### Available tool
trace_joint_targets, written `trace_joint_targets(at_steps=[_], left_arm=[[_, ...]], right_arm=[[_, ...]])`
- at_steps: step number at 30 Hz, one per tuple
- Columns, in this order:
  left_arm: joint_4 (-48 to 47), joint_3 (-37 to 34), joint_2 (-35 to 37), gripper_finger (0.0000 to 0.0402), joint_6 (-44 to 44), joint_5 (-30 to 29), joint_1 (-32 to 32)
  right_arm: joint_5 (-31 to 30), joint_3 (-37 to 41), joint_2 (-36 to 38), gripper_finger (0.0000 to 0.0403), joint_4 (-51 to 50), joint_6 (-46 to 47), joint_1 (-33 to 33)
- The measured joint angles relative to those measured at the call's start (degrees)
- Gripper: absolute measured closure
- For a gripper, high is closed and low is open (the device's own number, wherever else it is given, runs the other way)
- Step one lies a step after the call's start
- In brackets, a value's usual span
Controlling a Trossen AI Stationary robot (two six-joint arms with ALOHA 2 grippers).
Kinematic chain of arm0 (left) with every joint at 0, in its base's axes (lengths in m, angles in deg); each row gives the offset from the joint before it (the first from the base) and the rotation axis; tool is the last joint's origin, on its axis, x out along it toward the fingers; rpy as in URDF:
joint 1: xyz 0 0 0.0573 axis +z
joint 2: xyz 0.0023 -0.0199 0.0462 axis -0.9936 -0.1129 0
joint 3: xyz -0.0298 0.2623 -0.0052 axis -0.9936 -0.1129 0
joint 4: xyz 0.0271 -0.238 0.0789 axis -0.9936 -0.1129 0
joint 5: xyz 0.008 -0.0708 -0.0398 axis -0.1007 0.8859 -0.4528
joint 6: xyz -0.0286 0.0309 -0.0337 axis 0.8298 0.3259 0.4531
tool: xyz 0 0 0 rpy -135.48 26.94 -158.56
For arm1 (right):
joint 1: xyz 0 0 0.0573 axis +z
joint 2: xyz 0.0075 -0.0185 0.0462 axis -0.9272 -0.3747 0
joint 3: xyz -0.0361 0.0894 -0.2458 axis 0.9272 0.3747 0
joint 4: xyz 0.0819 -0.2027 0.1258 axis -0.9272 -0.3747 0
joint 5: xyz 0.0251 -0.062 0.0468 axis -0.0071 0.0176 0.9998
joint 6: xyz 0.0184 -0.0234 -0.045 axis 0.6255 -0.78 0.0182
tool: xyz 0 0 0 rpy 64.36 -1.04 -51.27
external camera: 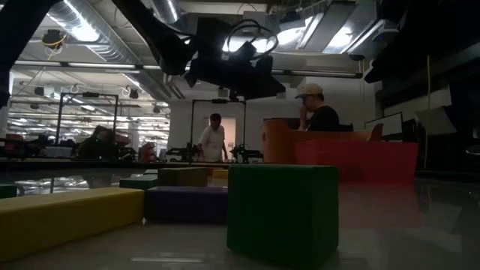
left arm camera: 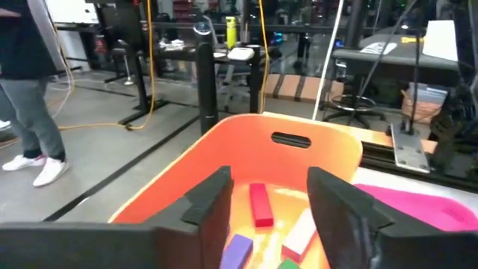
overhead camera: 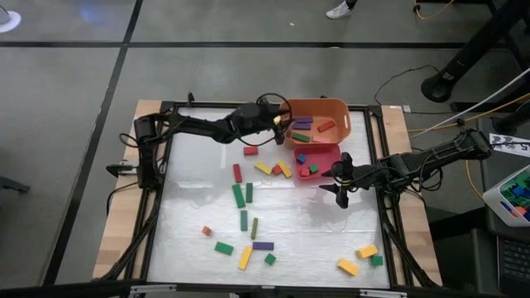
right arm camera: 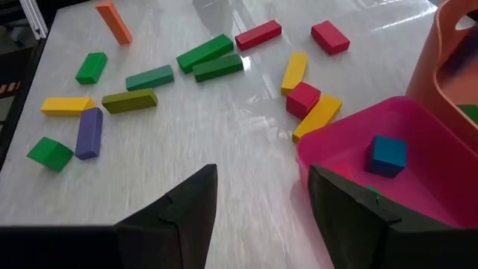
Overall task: Sort blocks by size
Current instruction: Put the violet rectangle block into the orange bin, then put the red rectangle block into the orange bin
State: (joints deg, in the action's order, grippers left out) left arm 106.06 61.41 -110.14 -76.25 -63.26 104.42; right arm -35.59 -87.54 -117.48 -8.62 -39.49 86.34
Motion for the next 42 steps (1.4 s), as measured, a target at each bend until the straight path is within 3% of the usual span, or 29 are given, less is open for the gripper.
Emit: trace_joint_targets(at_steps=[4, 7, 14, 20, 32, 42], left_arm=[[-1.6, 0.1, 1.1, 0.02, 0.1, -0.1, 0.3], [-8.9, 0.1, 4.5, 0.0187, -0.1, 0.0, 0.3], [-41.8, 0.1, 15.7, 0.0193, -2.3, 0.0, 1.0], [-63.2, 0.0, 16.7, 0.0199, -5.3, 0.1, 1.0], [-64.6, -1.6, 8.3, 0.0205, -13.2, 0.7, 0.9], [-64.3, -1.6, 2.8, 0.0206, -13.9, 1.9, 0.9]], right_arm=[[0.0, 0.0, 0.0, 0.0194, 0.0, 0.0, 0.0], [0.0, 0.0, 0.0, 0.0194, -0.1, 0.0, 0.0], [0.0, 0.0, 0.0, 0.0194, -0.5, -0.1, 0.0], [0.0, 0.0, 0.0, 0.0194, -0.5, -0.2, 0.0], [0.0, 0.0, 0.0, 0.0194, -0.4, -0.1, 0.0], [0.0, 0.0, -0.4, 0.0194, -0.4, -0.1, 0.0]])
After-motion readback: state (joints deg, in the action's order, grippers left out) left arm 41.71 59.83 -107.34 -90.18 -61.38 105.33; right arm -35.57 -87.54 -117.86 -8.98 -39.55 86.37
